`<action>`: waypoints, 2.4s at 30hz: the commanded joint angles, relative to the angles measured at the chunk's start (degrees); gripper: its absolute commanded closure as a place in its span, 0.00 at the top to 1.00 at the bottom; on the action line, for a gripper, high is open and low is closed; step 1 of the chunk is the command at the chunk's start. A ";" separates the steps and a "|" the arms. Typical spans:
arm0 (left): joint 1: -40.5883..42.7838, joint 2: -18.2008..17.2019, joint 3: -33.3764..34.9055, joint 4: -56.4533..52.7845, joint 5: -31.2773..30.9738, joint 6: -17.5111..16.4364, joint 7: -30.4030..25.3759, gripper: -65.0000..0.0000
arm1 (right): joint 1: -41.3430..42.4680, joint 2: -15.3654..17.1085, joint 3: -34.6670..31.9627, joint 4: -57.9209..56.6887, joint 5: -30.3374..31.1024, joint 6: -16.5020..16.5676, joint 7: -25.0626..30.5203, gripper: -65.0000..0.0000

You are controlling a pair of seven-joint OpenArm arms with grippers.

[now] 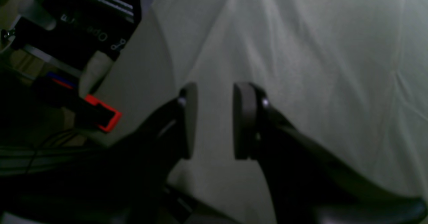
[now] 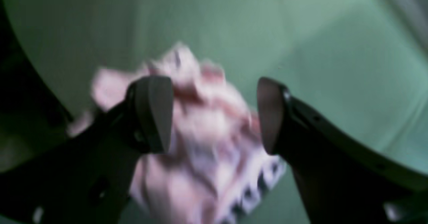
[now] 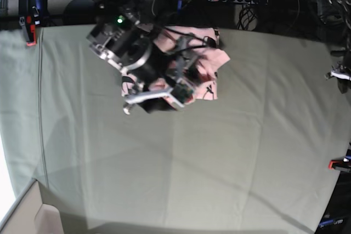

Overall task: Layout the t-shirt on the table in an organized manner, then fold the t-shirt properly
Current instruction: 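Press and smooth the folded stack with the right gripper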

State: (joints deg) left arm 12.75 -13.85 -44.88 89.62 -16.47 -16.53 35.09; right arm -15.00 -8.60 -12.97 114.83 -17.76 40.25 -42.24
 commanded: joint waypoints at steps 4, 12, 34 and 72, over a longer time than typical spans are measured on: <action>-1.11 -0.88 -0.17 0.71 -0.54 -0.12 -1.29 0.27 | -0.51 -0.40 3.35 -0.23 0.22 -0.25 1.58 0.44; -1.11 -0.88 -0.17 0.71 -0.45 -0.12 -1.29 0.27 | -1.04 -0.40 3.70 -0.58 0.22 -0.25 1.49 0.16; -0.75 -0.88 -0.17 0.71 -0.28 -0.12 -1.29 0.27 | -3.32 1.44 -6.41 -10.87 0.31 -0.25 1.49 0.41; -1.02 0.70 2.38 1.41 -0.28 -0.12 -1.38 0.27 | -3.32 4.16 -0.26 -11.75 0.22 -0.25 2.02 0.48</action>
State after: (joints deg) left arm 11.88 -12.21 -42.15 89.78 -16.49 -16.71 34.94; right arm -18.46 -4.12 -13.13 102.19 -18.15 40.21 -41.15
